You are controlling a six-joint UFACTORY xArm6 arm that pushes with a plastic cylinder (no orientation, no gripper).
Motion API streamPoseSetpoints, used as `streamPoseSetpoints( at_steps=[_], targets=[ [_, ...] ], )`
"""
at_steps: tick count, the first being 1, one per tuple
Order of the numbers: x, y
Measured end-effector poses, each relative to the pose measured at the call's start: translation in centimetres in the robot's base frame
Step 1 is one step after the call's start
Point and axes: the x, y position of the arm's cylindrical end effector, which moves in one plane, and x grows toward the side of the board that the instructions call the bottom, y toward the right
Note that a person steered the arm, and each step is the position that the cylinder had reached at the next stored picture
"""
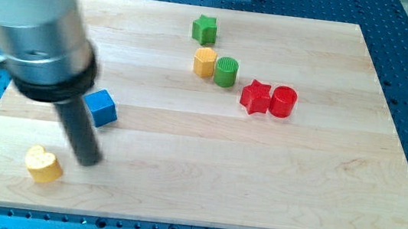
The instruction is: Nudge the hexagon to the top left of the green circle
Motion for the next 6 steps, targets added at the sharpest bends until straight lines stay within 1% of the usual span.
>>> streamPoseSetpoints(
  at_steps=[1, 2, 3, 4, 5, 6],
  targets=[
    [0.4, -0.2],
    [1.4, -4.5],
    [-0.5, -2.8],
    [-8.3, 5.6],
    [-14.5, 9.2],
    [-19.4, 10.2]
  ],
)
